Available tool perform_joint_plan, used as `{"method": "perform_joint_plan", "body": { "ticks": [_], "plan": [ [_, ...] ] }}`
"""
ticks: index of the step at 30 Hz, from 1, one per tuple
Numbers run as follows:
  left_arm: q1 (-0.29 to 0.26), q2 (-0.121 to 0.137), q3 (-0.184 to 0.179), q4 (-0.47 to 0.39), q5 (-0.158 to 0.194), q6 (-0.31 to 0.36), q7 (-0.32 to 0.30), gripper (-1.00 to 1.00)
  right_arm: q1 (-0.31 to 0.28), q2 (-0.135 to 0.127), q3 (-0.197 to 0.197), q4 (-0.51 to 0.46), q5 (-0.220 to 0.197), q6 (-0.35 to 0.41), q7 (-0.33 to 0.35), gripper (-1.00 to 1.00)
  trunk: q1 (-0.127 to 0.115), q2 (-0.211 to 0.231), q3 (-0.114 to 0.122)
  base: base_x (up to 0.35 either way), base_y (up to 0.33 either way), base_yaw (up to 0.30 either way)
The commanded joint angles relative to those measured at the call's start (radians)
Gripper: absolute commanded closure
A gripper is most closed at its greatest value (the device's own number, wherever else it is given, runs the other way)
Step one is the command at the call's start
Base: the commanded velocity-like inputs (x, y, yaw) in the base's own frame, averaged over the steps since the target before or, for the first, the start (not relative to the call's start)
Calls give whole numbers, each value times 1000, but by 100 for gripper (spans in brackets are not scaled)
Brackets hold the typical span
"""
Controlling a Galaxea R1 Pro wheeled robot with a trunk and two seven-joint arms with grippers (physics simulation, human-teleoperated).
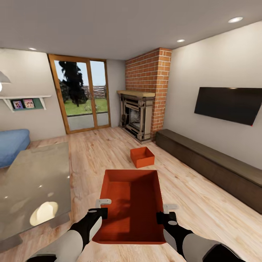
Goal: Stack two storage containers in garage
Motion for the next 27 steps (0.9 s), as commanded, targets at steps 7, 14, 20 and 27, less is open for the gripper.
{"method": "perform_joint_plan", "body": {
  "ticks": [7, 14, 20, 27],
  "plan": [
    [0, 0, 11, -3, -25, 8, 15, 100, 0, -6, 0, 2, -19, -8, -7, 100, 0, -1, 0, 0, 0, 295],
    [0, 0, 10, -3, -25, 8, 15, 100, 0, -7, 0, 2, -19, -8, -7, 100, 0, -1, 0, 0, 0, 295],
    [0, 0, 10, -3, -24, 8, 15, 100, 0, -7, 0, 2, -19, -8, -7, 100, 0, -1, 0, 0, 0, 295],
    [0, 0, 11, -3, -23, 8, 15, 100, 0, -6, 0, 2, -19, -8, -7, 100, 0, -1, 0, 0, 0, 295]
  ]
}}
